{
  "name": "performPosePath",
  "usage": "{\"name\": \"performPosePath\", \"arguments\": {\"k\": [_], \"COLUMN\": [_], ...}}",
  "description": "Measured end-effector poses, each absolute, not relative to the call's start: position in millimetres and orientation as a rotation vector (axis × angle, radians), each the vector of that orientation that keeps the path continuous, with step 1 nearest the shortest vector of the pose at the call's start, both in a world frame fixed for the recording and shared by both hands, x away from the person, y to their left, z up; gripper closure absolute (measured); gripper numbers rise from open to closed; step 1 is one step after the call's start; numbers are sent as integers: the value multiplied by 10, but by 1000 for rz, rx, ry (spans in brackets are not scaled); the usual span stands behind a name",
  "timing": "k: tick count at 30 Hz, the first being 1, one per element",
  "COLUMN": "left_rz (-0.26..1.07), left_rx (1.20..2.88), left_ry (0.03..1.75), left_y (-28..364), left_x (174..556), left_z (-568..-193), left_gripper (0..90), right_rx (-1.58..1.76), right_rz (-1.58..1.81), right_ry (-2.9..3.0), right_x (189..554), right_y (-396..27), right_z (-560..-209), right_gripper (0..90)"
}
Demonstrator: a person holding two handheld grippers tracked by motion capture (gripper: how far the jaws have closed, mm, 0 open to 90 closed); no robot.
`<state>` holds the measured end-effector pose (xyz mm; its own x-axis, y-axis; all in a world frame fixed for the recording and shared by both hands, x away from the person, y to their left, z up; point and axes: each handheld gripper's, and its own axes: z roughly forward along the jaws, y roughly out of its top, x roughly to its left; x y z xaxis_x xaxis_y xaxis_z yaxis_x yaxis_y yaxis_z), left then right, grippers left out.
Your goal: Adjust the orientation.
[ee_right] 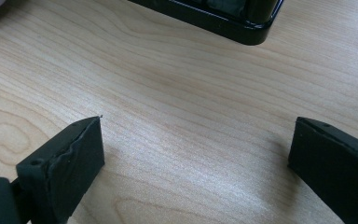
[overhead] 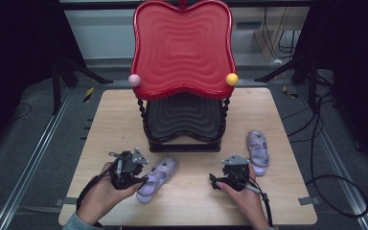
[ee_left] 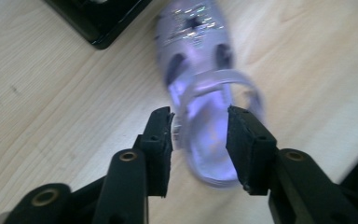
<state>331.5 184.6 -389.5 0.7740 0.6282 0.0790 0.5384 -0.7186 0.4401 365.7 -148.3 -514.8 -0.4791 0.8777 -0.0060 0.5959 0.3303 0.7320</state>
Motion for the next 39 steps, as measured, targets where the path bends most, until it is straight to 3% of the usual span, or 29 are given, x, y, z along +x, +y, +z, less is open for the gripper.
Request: {"name": "performPosePath", "arguments": {"k": [9, 26, 39], "left_rz": [150, 54, 33], "left_rx": [2609, 2686, 2704], "left_ry": [862, 932, 949], "left_y": [1667, 1540, 1510], "left_x": [3283, 3436, 3492], "left_z": [-4012, -4375, -4463], "left_gripper": [591, 610, 752], "right_rx": [1300, 1300, 1300], "right_rz": [953, 953, 953], "right_ry": [2198, 2198, 2198], "right_x": [3656, 3656, 3656], "right_y": [-1484, -1484, -1484], "right_z": [-5148, -5148, -5148], "right_gripper": [37, 36, 36]}}
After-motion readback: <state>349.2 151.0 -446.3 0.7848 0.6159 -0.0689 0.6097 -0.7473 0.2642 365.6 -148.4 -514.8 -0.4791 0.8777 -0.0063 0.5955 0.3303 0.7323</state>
